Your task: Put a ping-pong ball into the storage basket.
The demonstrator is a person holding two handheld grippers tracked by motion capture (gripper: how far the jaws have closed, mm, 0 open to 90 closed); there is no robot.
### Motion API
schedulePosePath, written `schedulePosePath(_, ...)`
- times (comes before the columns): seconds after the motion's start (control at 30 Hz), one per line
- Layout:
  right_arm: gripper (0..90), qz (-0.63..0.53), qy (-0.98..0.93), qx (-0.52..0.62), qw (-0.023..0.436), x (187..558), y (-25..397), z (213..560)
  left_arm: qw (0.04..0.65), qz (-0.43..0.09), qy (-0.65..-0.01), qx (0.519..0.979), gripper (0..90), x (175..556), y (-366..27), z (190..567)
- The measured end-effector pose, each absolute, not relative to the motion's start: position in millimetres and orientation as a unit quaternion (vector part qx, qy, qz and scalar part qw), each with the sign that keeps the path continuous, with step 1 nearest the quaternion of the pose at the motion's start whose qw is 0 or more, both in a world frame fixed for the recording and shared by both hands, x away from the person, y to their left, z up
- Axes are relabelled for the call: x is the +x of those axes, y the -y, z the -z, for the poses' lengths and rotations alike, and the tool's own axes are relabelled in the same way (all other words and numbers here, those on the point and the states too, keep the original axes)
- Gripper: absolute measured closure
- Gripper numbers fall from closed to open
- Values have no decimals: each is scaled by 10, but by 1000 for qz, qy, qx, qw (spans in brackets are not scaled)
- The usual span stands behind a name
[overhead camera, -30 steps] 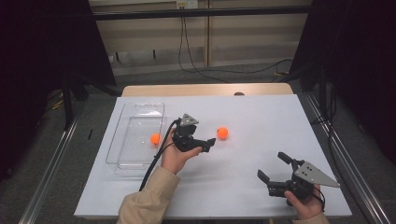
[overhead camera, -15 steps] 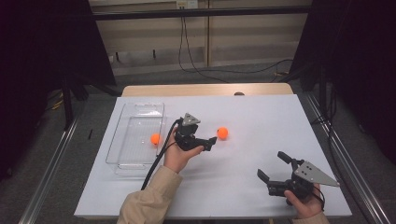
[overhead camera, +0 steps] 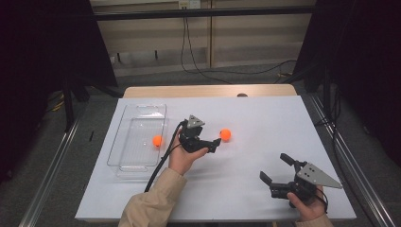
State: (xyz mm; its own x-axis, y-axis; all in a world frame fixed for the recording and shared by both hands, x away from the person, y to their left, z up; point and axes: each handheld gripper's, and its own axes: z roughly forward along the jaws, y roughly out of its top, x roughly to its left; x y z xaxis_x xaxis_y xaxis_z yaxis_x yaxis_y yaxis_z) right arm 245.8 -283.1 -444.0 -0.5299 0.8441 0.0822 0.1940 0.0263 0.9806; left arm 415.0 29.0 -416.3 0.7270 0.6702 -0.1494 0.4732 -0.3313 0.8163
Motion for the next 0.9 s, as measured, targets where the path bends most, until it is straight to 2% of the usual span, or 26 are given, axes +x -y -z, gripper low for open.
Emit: schedulePosePath(0.9,12,-576,-660,392,282,2453,2832,4440,466,-104,-345,808,86,4209,-182,4303)
